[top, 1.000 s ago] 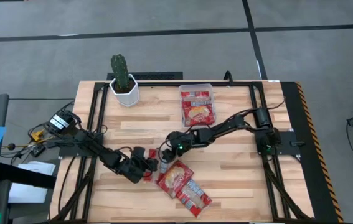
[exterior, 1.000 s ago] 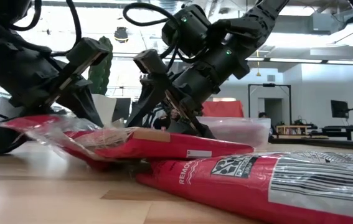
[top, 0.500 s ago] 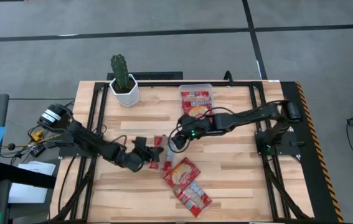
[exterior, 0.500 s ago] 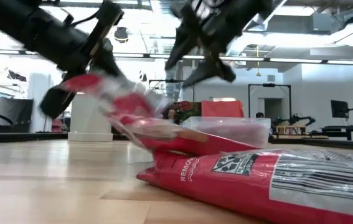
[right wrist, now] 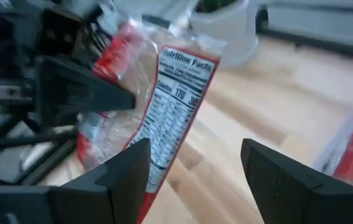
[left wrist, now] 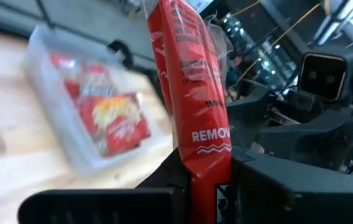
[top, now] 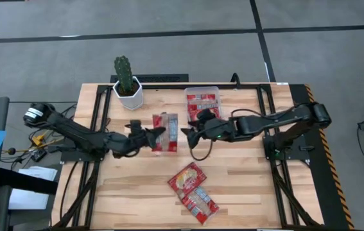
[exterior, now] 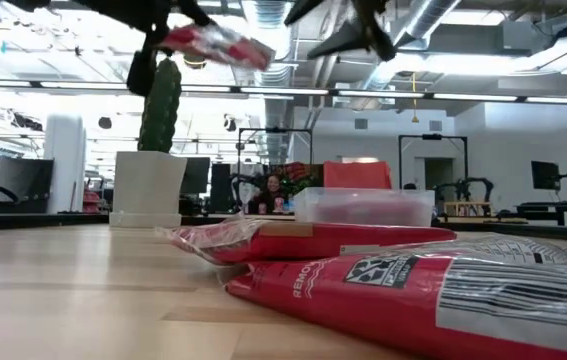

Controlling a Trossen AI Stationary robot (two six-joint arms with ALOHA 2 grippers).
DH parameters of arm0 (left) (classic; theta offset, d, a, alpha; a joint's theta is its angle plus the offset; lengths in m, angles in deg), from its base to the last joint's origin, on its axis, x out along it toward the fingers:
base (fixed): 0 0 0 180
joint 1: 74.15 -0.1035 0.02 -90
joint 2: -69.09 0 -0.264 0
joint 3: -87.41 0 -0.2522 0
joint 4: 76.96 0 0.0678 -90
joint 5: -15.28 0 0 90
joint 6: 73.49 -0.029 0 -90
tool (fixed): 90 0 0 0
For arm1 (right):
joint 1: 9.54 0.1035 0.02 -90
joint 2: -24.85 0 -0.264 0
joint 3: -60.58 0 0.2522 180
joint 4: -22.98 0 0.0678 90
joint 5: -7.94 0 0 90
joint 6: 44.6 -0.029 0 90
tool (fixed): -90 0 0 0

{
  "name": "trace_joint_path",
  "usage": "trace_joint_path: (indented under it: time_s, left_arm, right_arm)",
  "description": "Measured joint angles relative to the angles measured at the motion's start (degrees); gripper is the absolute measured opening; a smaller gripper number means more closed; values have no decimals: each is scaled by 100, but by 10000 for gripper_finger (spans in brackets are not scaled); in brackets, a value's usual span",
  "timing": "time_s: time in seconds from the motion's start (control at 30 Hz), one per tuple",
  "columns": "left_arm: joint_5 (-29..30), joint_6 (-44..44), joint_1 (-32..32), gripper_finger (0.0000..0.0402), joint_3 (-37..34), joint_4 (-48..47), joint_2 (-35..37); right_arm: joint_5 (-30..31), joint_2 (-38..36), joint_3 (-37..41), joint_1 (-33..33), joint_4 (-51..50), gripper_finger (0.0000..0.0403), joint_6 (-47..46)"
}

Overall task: Sort popcorn bags into baskets
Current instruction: Put the popcorn bag into the transparent bin

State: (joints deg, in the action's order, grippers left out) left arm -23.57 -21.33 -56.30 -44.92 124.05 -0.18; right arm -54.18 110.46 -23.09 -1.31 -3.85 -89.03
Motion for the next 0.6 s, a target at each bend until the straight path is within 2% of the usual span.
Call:
trace_joint_path:
  time_s: [0.13,0.3,0.43,0.6]
  left_arm:
    - [-335,-685,-114,22,0,629,157]
    - [-1032,-1052,-236,23,4,1417,92]
    - [-1047,-1410,-250,23,9,1883,93]
    - [-1322,-1361,-379,23,9,2036,27]
  right_arm:
    - [-37,-117,-2,-72,191,276,404]
    - [-359,-99,-2,-124,1374,276,1108]
    - [-487,-100,-1,-210,1553,276,1232]
    - [-1066,-100,-3,-388,1688,276,1430]
